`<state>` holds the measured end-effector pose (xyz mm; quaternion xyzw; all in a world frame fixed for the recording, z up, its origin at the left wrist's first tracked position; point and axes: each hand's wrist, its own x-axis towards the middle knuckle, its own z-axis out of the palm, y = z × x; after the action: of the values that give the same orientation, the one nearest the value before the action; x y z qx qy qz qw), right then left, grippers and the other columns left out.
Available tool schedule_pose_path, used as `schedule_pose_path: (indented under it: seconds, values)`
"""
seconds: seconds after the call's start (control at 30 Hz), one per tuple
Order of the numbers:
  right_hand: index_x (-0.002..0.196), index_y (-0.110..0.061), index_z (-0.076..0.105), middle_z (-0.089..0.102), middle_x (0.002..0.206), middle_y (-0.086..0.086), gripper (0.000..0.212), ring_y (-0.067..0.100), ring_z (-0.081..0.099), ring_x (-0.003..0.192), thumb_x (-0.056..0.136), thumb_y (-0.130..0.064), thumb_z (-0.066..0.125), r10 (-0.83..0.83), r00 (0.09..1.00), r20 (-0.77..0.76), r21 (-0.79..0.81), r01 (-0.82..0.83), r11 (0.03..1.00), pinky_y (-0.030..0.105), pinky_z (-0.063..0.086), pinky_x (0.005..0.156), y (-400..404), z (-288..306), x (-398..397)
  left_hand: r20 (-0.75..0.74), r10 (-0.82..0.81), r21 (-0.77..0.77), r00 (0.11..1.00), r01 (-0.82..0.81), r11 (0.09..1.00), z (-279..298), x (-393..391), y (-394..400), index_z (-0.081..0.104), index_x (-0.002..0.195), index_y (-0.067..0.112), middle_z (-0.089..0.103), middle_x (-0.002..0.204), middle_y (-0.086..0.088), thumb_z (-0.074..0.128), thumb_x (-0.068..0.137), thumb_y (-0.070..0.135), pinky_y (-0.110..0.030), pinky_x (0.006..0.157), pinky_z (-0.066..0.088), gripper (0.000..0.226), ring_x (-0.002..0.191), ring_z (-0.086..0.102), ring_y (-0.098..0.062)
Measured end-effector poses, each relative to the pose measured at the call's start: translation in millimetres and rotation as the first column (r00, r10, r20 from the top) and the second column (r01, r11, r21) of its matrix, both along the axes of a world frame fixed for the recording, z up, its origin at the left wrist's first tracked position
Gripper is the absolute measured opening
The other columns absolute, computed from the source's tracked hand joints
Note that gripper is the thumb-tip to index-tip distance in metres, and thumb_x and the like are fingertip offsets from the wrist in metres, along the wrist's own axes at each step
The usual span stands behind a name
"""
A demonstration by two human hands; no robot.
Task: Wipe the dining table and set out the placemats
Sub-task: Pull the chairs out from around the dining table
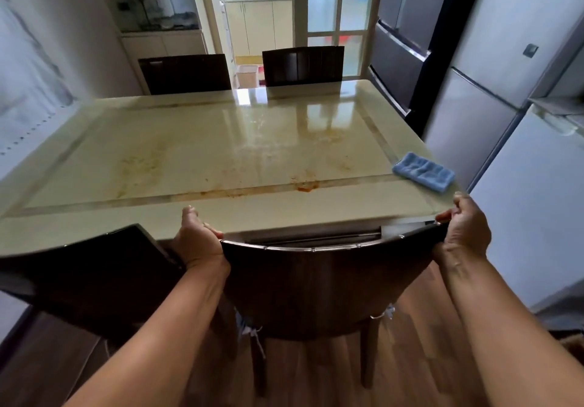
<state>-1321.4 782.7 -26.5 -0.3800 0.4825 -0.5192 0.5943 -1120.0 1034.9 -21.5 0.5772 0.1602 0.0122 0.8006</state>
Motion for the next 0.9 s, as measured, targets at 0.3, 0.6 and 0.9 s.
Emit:
schedule_pose_path:
  seconds: [0.3, 0.6, 0.9]
  values:
    - [0.056, -0.013, 0.047, 0.046, 0.031, -0.008, 0.034, 0.001, 0.045, 0.033, 0.089, -0.022, 0.051, 0.057, 0.998, 0.01, -0.034, -0.056, 0.998, 0.007, 0.036, 0.043, -43, -17, 47, -0.006, 0.029, 0.058, 1.0, -0.029, 0.998, -17, 31, -30, 0.039, 0.046, 0.011, 0.038, 0.024, 0.003, 0.047, 0.09, 0.029, -0.022, 0.05, 0.04, 0.048, 0.027, 0.04, -0.008]
    - [0.054, -0.015, 0.049, 0.048, 0.034, -0.007, 0.032, 0.002, 0.046, 0.037, 0.084, -0.025, 0.055, 0.101, 0.995, -0.003, 0.007, -0.101, 0.995, 0.009, 0.037, 0.044, -66, -39, 67, -0.014, 0.046, 0.046, 0.999, -0.045, 0.998, -32, 51, -49, 0.039, 0.044, 0.013, 0.037, 0.025, 0.005, 0.049, 0.088, 0.029, -0.028, 0.055, 0.038, 0.048, 0.027, 0.038, -0.008]
    - [0.038, -0.017, 0.051, 0.051, 0.036, -0.006, 0.038, 0.004, 0.046, 0.037, 0.067, -0.039, 0.06, 0.095, 0.992, -0.084, 0.061, -0.09, 0.994, 0.016, 0.039, 0.047, -61, -49, 58, -0.023, -0.011, 0.184, 1.0, 0.015, 0.983, -49, 47, -38, 0.042, 0.031, 0.017, 0.041, 0.027, 0.002, 0.05, 0.082, 0.036, -0.034, 0.064, 0.04, 0.054, 0.031, 0.042, -0.011]
